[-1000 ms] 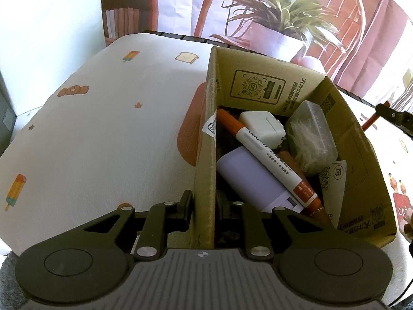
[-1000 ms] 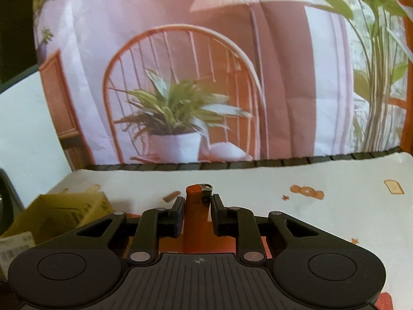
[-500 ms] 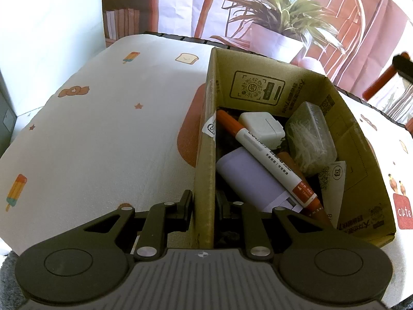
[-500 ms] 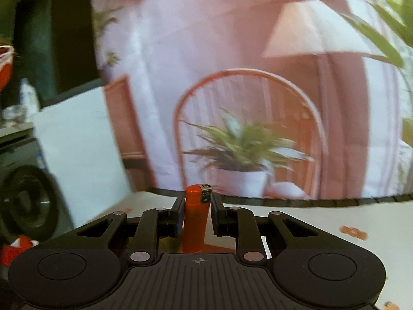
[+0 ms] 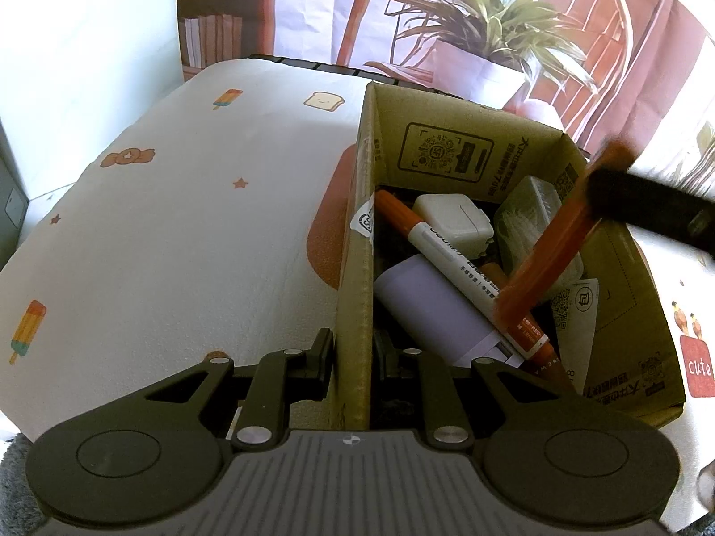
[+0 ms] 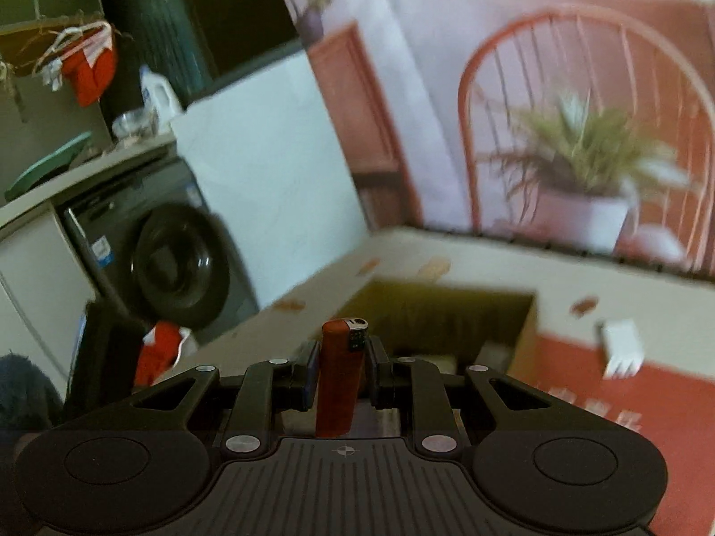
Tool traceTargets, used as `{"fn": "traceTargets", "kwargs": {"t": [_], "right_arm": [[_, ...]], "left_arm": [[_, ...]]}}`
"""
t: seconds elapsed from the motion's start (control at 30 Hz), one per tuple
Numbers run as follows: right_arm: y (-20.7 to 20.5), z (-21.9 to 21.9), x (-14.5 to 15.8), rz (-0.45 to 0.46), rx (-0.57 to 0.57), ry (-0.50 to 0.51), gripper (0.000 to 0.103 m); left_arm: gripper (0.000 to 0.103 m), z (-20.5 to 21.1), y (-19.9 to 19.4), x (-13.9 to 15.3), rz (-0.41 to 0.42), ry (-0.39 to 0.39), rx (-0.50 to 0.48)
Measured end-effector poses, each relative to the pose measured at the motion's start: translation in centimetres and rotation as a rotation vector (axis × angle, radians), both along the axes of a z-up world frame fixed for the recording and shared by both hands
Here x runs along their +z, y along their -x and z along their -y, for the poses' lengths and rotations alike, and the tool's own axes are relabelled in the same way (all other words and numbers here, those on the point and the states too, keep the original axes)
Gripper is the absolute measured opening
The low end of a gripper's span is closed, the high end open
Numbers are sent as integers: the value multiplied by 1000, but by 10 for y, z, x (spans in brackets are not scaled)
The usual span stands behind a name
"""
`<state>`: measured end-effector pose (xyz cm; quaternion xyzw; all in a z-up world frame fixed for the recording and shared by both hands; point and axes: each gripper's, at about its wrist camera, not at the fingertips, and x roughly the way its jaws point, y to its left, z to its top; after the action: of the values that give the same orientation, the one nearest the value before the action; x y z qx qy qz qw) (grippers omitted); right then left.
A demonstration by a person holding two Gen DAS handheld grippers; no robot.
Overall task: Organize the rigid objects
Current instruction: 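Carry the orange lighter with the right gripper over the box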
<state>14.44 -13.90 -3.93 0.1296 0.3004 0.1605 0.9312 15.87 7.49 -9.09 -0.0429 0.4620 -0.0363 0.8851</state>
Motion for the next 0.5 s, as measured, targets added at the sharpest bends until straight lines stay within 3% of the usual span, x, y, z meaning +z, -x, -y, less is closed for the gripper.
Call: {"fn": "traceTargets", "kwargs": {"t": [0.27, 0.33, 0.5], "right_arm": [[-32, -6, -28, -180, 6, -32, 20], [-38, -10, -31, -213, -1, -5, 12], [-51, -14, -30, -227, -12, 25, 12]], "left_arm": [[19, 0, 0, 0, 0, 0, 0], [19, 0, 0, 0, 0, 0, 0], [19, 0, 0, 1, -2, 1, 2]]}}
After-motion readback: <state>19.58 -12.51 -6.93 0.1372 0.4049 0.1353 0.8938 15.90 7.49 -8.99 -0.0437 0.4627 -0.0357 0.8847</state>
